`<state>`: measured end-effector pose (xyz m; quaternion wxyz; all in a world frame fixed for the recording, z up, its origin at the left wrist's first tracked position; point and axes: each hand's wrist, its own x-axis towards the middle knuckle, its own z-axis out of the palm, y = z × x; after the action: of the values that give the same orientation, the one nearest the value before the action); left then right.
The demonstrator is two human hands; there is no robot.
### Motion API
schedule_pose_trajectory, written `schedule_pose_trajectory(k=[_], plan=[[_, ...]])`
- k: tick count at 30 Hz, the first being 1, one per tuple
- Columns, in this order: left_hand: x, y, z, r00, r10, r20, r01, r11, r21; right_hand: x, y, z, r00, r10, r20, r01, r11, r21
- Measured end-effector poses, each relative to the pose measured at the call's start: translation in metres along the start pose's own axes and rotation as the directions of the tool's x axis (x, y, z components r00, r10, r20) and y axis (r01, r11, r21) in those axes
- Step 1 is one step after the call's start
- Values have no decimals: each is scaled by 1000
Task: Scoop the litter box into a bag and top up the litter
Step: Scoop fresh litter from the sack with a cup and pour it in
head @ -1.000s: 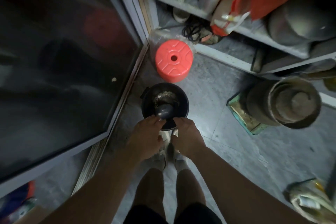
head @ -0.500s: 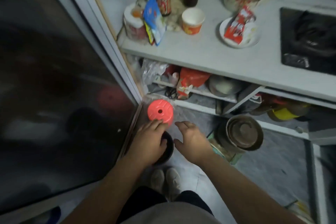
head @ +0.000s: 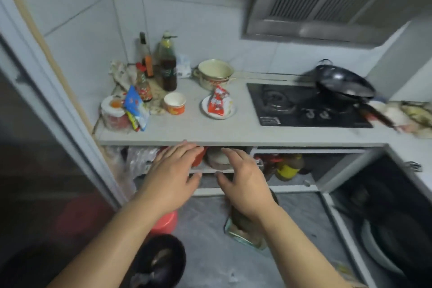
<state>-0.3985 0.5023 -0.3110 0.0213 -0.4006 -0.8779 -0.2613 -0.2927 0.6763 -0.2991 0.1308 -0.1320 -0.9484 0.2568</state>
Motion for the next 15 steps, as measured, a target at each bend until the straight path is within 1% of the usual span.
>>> schedule_pose_trajectory(k=[4,7,11,15], plan=[[-4,14,-14,991,134,-2,-134,990,-43,-31,-17,-22,986,87,-141,-90,996,-12],[-12,32,-17,971,237,34,-233,968,-92,-63,-27,-33,957,169,-237,-175,985,-5],[-24,63,-6,929,363,75,-348,923,-165,-120,-30,-45,897,305,-320,-317,948,17],[-42,107,13,859,493,138,-453,858,-242,-183,-26,-55,813,444,-377,-477,879,7]])
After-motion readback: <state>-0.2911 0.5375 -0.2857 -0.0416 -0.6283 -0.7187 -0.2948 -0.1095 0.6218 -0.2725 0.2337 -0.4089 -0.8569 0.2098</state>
